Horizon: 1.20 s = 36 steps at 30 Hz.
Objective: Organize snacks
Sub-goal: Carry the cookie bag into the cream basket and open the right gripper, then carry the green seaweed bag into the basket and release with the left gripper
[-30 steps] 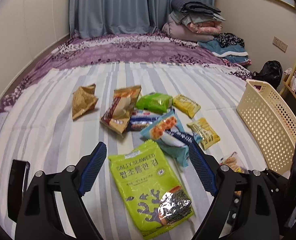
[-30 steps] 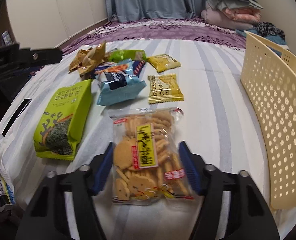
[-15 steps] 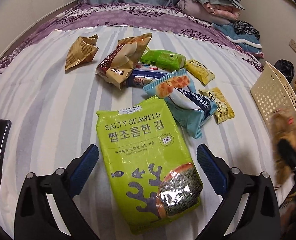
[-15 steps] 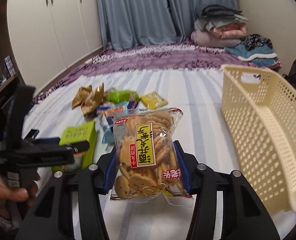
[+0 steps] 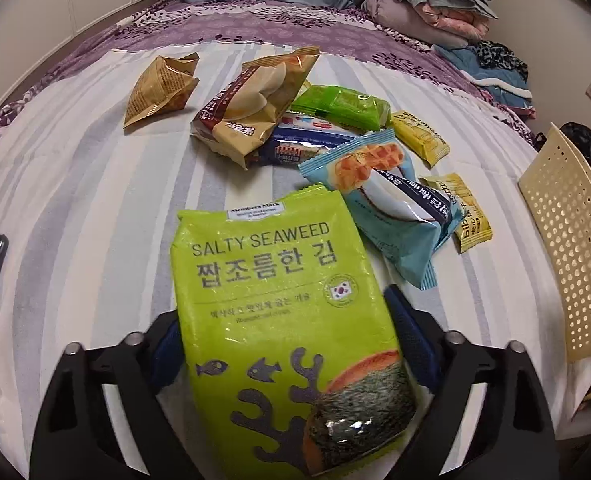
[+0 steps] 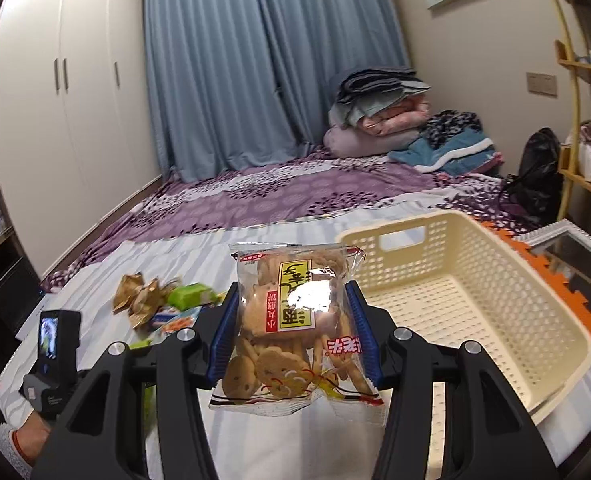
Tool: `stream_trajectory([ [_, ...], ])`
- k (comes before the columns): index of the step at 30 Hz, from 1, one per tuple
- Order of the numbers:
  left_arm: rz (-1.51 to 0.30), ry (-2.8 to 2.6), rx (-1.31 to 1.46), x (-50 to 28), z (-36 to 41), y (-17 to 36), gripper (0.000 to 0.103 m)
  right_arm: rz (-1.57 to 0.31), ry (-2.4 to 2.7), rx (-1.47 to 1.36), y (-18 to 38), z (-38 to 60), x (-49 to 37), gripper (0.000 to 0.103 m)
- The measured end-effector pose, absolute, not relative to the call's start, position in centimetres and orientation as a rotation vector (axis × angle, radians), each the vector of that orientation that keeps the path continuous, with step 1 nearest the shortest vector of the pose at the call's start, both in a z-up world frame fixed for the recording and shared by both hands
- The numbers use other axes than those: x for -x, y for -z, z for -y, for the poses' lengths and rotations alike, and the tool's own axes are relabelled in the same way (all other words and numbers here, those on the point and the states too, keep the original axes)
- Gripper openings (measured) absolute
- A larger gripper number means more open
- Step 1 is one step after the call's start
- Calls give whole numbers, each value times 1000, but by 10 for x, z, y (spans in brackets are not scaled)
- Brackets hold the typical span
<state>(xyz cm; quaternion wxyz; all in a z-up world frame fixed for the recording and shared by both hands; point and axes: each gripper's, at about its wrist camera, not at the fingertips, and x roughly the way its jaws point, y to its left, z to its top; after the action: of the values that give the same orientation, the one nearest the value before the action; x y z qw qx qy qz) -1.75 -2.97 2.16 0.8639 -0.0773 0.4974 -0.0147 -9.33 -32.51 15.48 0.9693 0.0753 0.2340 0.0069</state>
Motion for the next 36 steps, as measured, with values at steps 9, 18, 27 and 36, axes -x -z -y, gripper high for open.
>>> stream_trajectory([
  [9, -990, 65, 103, 19, 41, -40, 81, -528, 183, -181, -136, 379, 86, 52],
  [18, -922, 140, 60, 21, 72, -75, 81, -500, 259, -226, -131, 406, 97, 68],
  [27, -858, 269, 26, 13, 121, -121, 81, -490, 282, -256, -129, 422, 107, 68],
  [36, -786, 461, -35, -5, 209, -169, 81, -482, 293, -250, -127, 432, 112, 68],
])
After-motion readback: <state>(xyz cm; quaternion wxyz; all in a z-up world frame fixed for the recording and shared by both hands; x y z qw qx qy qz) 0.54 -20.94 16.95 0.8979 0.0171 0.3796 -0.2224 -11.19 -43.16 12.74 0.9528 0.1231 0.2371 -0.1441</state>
